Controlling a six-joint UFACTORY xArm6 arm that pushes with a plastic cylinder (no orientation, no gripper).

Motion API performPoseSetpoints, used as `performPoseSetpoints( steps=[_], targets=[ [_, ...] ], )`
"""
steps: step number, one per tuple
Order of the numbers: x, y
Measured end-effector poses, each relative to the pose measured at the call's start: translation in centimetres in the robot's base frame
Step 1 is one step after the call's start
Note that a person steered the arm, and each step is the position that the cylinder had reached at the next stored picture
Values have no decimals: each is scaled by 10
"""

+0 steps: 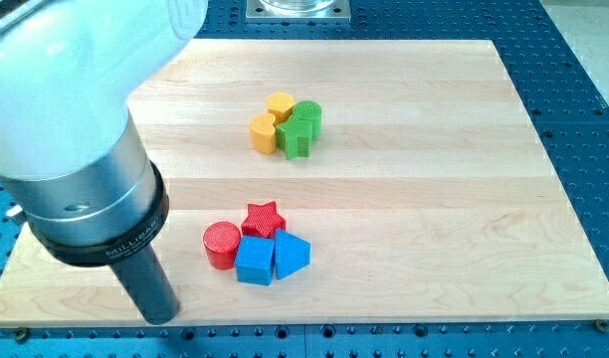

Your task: Move the blue triangle to the right of the green star

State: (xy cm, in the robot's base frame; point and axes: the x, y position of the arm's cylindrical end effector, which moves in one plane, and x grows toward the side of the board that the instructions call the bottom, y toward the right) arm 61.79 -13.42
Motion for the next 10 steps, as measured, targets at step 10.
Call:
performPoseSetpoints(
  steps=[10],
  targets=[
    [-168, 276]
  ],
)
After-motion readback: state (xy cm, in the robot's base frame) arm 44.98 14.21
